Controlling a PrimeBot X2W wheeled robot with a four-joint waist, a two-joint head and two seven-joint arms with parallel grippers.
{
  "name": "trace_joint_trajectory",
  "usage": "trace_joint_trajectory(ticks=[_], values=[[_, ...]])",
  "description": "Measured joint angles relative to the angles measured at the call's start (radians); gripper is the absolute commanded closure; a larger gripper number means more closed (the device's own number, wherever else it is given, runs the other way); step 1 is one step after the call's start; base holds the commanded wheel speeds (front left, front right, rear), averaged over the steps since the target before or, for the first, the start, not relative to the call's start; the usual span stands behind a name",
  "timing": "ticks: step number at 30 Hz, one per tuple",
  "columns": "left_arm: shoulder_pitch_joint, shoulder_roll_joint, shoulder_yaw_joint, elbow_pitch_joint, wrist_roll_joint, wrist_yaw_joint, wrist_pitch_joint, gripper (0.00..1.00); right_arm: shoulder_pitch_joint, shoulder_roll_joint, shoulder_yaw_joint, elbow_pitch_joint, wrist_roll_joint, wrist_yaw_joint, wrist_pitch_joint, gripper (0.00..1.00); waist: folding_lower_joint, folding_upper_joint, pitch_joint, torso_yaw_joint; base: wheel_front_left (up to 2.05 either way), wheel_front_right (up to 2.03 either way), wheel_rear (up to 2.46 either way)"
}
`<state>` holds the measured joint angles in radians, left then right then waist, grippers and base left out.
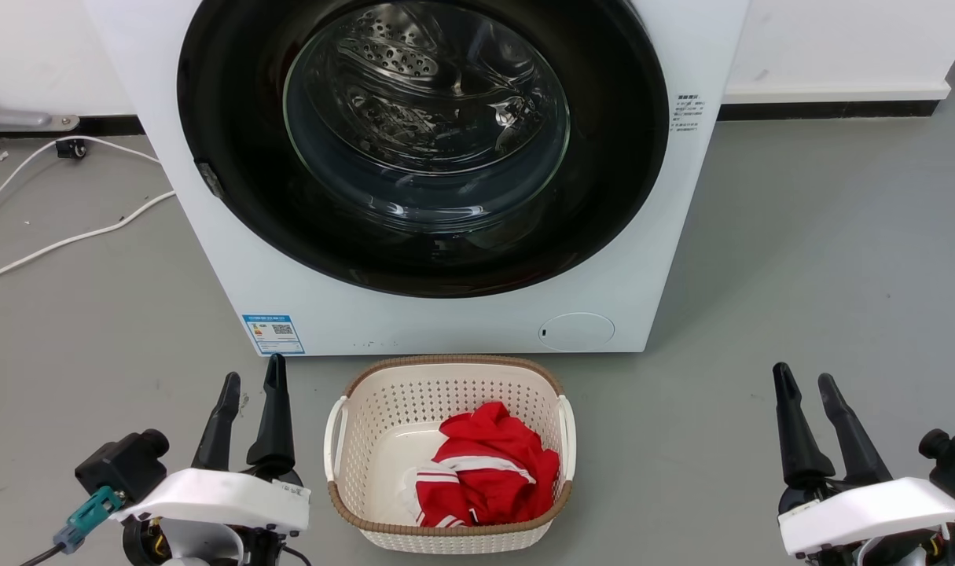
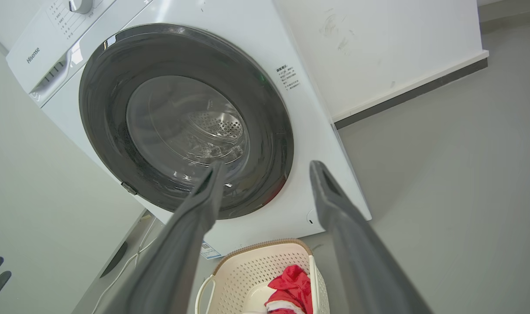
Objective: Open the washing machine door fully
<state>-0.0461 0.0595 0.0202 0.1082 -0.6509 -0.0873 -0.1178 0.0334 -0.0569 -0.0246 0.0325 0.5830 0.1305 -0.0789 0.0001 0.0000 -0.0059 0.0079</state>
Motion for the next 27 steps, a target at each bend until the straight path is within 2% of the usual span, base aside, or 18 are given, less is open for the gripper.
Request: trace_joint_trajectory(ticks=[13,27], values=[[0.0,0.019,-0.02,-0.005,0.161,0.03,-0.035,0.0,0.012,0.001,0.025,-0.025,-0.19,0.0,0.002,0.0,0.0,0.0,0.001,-0.004,0.0,0.0,0.0],[0.0,0.026,-0.05,-0.017,0.301,0.055,-0.065,0.0,0.019,0.002,0.024,-0.052,-0.326,0.0,0.016,0.0,0.0,0.0,-0.002,-0.001,0.0,0.0,0.0]])
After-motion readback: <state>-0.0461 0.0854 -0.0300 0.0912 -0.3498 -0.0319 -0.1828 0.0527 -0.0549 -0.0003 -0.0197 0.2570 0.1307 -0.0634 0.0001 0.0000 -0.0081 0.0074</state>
